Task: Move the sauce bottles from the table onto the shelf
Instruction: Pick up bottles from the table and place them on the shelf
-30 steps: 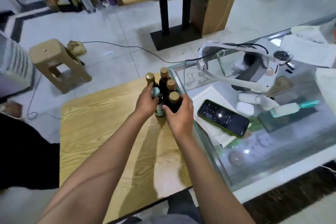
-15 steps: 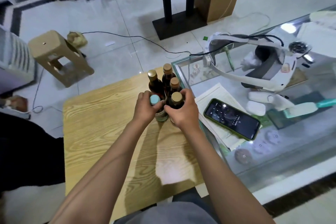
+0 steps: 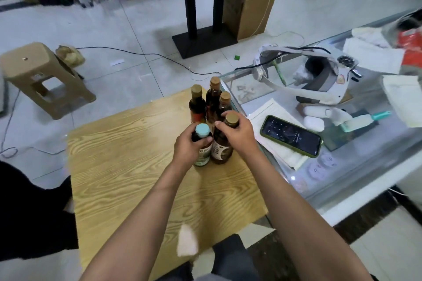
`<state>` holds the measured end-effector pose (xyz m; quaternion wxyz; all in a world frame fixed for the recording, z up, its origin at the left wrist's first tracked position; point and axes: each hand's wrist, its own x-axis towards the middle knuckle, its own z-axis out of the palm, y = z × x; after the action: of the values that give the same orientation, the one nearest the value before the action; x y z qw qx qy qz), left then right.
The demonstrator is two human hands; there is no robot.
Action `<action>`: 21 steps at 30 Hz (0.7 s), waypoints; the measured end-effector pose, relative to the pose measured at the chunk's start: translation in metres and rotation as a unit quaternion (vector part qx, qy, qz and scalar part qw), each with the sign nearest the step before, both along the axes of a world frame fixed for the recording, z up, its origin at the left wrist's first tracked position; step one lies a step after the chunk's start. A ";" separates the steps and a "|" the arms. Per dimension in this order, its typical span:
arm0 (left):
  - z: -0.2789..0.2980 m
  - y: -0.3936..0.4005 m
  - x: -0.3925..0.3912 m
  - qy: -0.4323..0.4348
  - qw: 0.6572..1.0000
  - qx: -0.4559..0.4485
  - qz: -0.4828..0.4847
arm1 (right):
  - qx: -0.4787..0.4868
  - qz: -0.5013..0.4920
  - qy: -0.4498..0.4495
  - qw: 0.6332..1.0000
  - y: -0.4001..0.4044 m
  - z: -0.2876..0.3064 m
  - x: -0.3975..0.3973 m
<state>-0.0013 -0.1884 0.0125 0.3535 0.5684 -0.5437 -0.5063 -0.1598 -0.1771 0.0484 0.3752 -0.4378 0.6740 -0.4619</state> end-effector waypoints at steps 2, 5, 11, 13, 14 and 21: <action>0.007 0.009 0.007 0.028 0.999 -0.013 -0.033 | -0.004 -0.018 -0.005 1.000 0.018 0.012 0.006; 0.026 0.021 0.013 0.085 0.994 -0.023 -0.064 | -0.021 -0.047 -0.018 0.999 0.048 0.039 0.013; 0.081 0.050 0.002 0.166 0.967 -0.054 -0.183 | -0.053 -0.145 -0.024 0.988 0.111 0.094 0.005; 0.096 0.062 -0.010 0.156 0.960 -0.058 -0.223 | -0.063 -0.170 -0.029 0.983 0.135 0.112 -0.003; 0.102 0.067 -0.017 0.145 0.958 -0.062 -0.240 | -0.068 -0.178 -0.030 0.981 0.145 0.119 -0.008; 0.166 0.138 -0.082 0.158 0.911 -0.111 -0.364 | -0.126 -0.267 -0.046 0.954 0.250 0.179 -0.052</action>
<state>-0.0836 -0.0505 0.1789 0.2874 0.2008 -0.7024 -0.6195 -0.2115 0.0729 0.2275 0.2106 -0.2639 0.6848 -0.6457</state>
